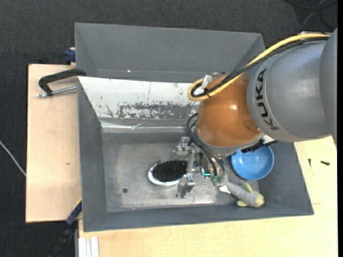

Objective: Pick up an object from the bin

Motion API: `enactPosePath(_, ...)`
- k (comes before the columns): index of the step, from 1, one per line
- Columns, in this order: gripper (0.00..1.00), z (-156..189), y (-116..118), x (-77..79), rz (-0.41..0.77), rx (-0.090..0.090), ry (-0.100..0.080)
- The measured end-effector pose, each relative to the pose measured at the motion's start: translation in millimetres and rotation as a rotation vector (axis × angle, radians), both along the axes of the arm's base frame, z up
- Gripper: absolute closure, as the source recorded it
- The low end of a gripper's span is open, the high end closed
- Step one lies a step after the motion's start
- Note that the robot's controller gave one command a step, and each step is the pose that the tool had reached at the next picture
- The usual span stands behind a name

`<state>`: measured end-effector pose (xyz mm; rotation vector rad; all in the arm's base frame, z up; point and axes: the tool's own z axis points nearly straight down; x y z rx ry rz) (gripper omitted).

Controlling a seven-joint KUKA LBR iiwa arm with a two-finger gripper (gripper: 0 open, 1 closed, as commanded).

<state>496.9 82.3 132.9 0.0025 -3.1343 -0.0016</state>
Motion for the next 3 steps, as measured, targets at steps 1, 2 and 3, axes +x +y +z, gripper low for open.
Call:
enactPosePath(1,0.00,-44.3,-2.1,11.2,0.081,-0.001,-0.004)
enactPosePath(2,1.00,-42.2,-1.8,11.9,0.080,0.001,-0.007)
enactPosePath(3,1.00,88.8,-13.1,28.0,0.256,0.000,-0.019)
